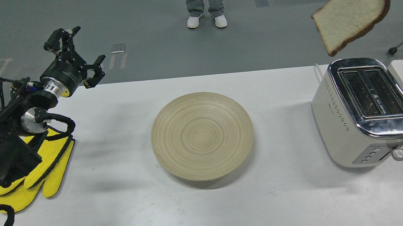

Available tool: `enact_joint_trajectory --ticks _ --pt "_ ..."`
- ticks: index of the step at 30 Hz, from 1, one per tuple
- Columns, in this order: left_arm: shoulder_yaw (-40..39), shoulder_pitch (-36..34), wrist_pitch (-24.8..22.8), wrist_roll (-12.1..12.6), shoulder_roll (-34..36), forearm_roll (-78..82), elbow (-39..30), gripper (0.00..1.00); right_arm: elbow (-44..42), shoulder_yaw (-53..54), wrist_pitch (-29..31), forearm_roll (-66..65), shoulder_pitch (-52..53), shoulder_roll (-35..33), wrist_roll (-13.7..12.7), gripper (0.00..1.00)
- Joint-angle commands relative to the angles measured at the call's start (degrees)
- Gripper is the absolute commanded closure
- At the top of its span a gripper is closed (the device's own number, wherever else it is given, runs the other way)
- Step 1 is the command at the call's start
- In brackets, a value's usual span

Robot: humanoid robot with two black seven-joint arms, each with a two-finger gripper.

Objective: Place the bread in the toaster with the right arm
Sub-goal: 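Lower the bread slice into the toaster slot with the right gripper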

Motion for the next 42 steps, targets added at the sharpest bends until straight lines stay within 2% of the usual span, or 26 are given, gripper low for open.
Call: enact_joint_trajectory --ticks 1,9,25,42 --pt "-0.02 0.0 0.0 -0.01 0.01 0.0 0.0 0.0 3.64 -6.66 -0.17 0.12 2.18 2.83 0.15 1.0" --pt "-0.02 0.0 0.0 -0.01 0.01 0.0 0.0 0.0 6.38 -14.15 -1.05 -0.06 2.98 4.95 0.15 1.0" --pt "-0.02 -0.09 0.0 -0.01 0.01 0.0 0.0 0.0 9.37 -13.54 -8.96 0.55 -4.58 9.07 0.15 1.0" --pt "-0.02 0.0 0.0 -0.01 0.01 -0.09 0.0 0.0 10.16 -12.49 -9.31 3.27 -7.65 11.36 0.15 1.0"
